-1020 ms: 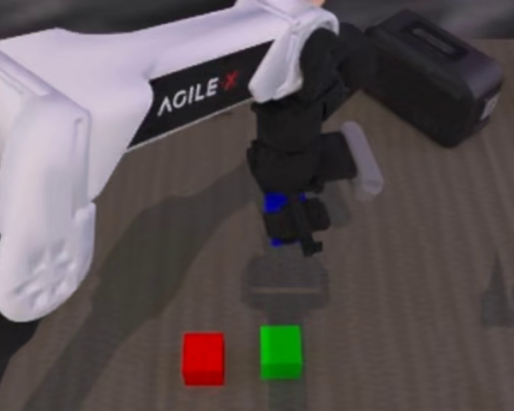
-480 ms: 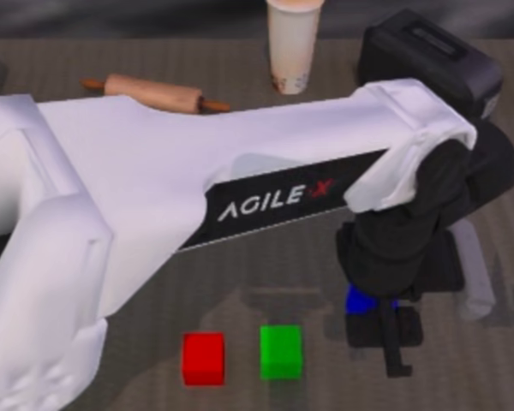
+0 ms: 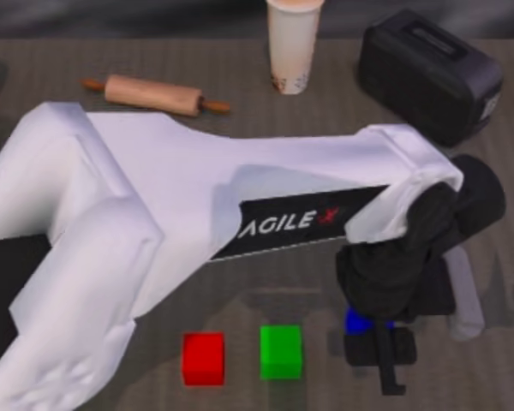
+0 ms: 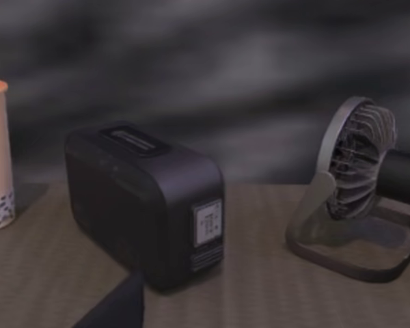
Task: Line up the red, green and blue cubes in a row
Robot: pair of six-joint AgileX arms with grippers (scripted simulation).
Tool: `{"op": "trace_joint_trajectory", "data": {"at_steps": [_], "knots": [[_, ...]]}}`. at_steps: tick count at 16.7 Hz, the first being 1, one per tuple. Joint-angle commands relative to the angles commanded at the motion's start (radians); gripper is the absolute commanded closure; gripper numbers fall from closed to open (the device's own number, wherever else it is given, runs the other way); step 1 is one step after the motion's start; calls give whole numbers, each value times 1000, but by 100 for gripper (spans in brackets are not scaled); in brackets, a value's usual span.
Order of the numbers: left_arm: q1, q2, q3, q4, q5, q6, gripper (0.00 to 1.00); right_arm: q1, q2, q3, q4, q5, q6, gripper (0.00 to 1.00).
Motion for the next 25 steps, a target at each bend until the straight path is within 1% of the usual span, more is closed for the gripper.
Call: {"op": "trace_joint_trajectory", "data": {"at_steps": [3,7,20,21,25], "knots": [[2,26,-54,82,-1,-4,100,0,0,0,0,0,0,0],[2,28,-59,89,-1,-4,100,0,0,0,0,0,0,0],[2,28,-59,89,-1,-4,2,0,0,0,0,0,0,0],[2,28,-59,89,-1,-4,0,0,0,0,0,0,0,0],[2,28,-59,89,-1,-4,0,0,0,0,0,0,0,0]]}}
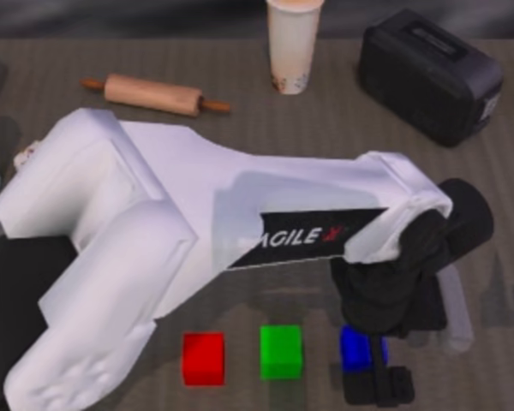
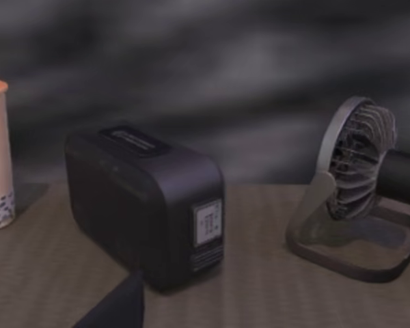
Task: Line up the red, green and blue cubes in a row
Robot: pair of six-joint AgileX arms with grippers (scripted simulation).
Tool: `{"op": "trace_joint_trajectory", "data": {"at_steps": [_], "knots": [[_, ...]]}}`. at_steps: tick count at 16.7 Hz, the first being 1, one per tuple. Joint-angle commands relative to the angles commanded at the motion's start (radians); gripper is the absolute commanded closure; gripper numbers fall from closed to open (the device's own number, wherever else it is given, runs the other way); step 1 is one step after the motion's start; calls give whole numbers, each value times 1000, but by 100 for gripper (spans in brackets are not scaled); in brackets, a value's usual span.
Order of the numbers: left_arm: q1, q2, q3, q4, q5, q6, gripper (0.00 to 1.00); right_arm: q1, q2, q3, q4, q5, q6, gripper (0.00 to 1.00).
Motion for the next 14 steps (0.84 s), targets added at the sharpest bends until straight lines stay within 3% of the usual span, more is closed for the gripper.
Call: {"op": "trace_joint_trajectory", "data": {"at_steps": [6,14], "knots": [[-2,-4,15,-18,0,3,0,0,0,0,0,0,0,0],[20,-72,165,-237,-1,-1,0,0,0,0,0,0,0,0]]}}
